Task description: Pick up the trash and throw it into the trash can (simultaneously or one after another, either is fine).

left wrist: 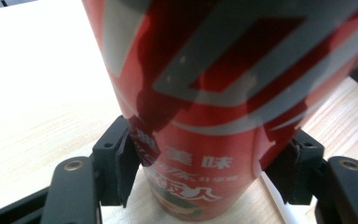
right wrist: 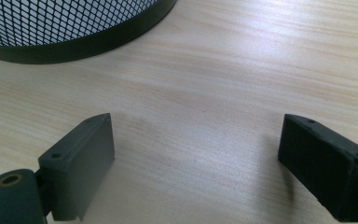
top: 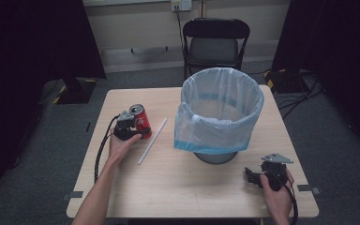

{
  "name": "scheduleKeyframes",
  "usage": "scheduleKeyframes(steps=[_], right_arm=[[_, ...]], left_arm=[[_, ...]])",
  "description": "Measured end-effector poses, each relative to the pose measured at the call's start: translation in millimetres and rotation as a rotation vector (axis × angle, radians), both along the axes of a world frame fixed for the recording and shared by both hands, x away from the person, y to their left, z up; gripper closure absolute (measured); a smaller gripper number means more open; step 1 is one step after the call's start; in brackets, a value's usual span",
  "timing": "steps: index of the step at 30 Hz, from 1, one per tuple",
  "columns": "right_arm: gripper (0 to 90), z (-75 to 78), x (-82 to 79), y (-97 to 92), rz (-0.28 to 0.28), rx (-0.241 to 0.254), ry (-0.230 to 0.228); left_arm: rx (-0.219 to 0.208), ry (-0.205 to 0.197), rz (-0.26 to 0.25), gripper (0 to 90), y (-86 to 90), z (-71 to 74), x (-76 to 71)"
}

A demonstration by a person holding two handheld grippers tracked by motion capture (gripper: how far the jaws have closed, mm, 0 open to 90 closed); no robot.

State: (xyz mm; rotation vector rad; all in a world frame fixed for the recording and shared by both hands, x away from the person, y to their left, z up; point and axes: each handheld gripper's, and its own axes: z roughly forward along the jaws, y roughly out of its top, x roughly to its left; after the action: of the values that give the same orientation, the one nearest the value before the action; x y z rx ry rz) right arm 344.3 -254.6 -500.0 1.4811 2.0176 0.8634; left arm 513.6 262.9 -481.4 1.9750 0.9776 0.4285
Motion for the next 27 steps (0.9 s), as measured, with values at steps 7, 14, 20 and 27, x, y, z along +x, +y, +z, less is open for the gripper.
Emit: scheduleKeyframes(steps=[7,14,20,27], right_arm=[[10.0,0.0,0.0,0.0,0.0,-0.001,0.0],[10.0,0.0,0.0,0.0,0.0,0.0,0.0],[10.0,0.0,0.0,0.0,0.0,0.0,0.0],[9.9,0.0,0.0,0.0,0.0,0.0,0.001]], left_arm=[[-0.003,-0.004,0.01,34.1,3.1,5.3,-2.2],[-0.045,-0.011,0.021,34.2,4.2,13.9,-6.6],[-0.053,-0.023,0.015,34.2,6.1,23.3,-10.8],[-0.072,-0.031,0.016,34.3,9.1,30.3,-15.1]])
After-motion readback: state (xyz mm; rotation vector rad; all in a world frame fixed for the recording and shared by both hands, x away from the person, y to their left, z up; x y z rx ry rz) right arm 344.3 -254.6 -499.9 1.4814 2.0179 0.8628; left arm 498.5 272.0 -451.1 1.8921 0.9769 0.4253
